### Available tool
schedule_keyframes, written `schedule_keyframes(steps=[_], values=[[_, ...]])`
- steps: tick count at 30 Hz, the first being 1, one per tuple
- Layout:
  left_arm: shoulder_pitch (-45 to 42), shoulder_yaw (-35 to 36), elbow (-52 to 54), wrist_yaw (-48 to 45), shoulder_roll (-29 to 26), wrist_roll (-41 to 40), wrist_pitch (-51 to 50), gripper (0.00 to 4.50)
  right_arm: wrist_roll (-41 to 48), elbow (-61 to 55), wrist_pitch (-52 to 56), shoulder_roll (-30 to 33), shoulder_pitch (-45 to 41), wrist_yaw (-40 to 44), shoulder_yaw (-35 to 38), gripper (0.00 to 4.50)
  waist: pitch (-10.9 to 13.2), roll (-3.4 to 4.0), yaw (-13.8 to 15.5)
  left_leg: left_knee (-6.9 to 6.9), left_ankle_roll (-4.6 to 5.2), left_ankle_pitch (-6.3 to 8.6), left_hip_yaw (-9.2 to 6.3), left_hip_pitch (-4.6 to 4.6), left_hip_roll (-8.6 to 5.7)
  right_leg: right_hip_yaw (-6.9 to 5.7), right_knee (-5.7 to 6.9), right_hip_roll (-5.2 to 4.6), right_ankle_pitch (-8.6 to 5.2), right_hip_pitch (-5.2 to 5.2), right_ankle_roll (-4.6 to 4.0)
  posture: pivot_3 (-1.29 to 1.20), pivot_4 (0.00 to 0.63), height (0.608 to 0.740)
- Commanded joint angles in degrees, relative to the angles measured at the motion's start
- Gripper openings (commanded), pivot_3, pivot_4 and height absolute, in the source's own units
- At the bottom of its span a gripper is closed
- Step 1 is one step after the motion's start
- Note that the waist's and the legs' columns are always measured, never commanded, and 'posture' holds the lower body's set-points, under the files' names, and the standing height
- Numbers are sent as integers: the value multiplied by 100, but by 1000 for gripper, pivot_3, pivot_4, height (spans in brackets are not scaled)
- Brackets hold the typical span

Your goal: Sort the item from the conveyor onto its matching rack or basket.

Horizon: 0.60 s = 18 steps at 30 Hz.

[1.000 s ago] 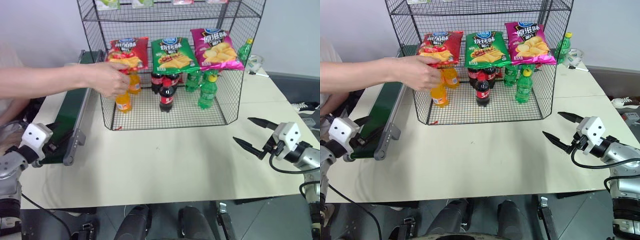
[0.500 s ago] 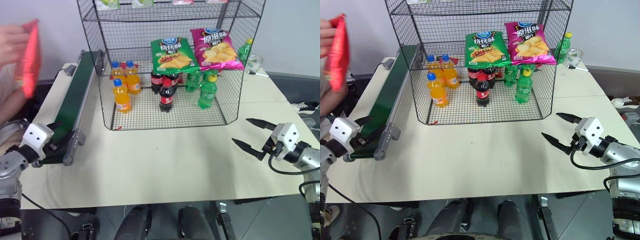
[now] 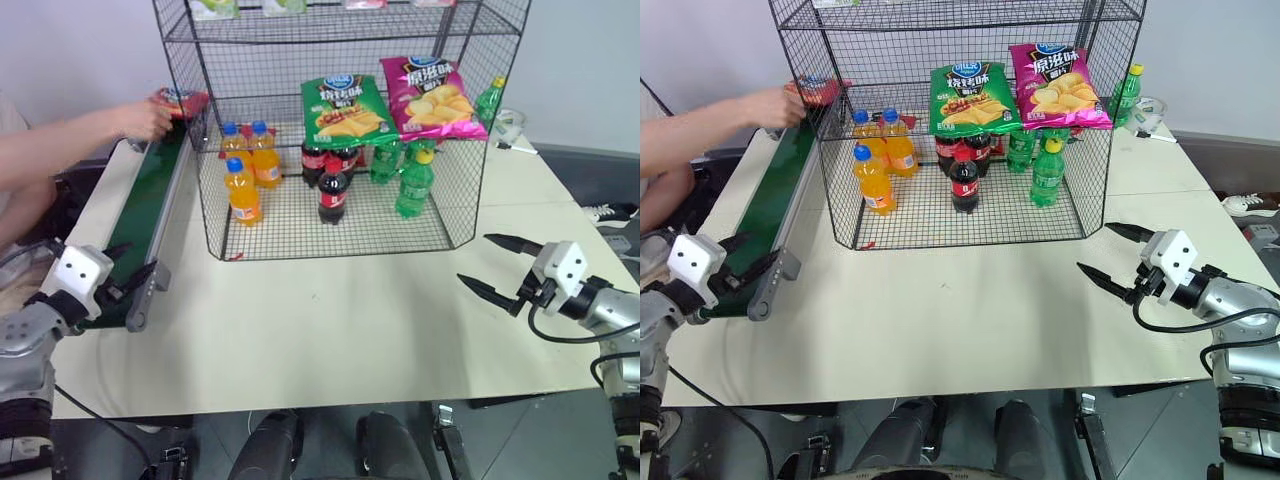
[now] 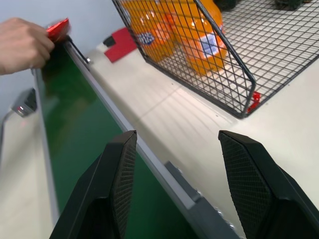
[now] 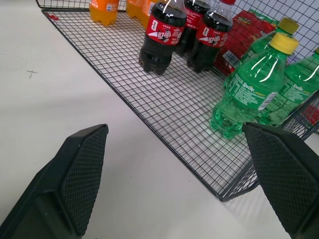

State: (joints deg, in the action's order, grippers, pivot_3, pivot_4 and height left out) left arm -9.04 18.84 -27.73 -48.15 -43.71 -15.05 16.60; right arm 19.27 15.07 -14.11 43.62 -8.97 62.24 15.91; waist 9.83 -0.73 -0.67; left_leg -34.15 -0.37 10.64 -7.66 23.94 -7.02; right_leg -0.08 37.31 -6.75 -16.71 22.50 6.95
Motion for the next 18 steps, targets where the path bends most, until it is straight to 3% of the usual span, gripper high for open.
schedule_keyframes(steps=[1, 6, 18], values=[[-8, 119, 257, 44, -43, -177, -325, 2718, 63, -201, -33, 67, 22, -40, 85, 4500, 0, 0, 2, 0, 0, 0, 0, 0, 0, 0, 0, 0, 0, 0, 0, 0, 150, 740], [73, 285, 651, -156, -28, -679, -1175, 2718, 57, -328, -23, 52, 72, -89, 68, 4500, 0, 0, 1, 0, 0, 0, 0, 0, 0, 0, 0, 0, 0, -1, -1, 0, 150, 740], [669, 572, 1420, -99, 74, -880, -1210, 2718, 92, -575, 162, -37, -30, -139, -99, 4500, 0, 0, -4, 0, 0, 0, 0, 0, 0, 2, -1, -2, -9, -1, -16, 0, 150, 740]])
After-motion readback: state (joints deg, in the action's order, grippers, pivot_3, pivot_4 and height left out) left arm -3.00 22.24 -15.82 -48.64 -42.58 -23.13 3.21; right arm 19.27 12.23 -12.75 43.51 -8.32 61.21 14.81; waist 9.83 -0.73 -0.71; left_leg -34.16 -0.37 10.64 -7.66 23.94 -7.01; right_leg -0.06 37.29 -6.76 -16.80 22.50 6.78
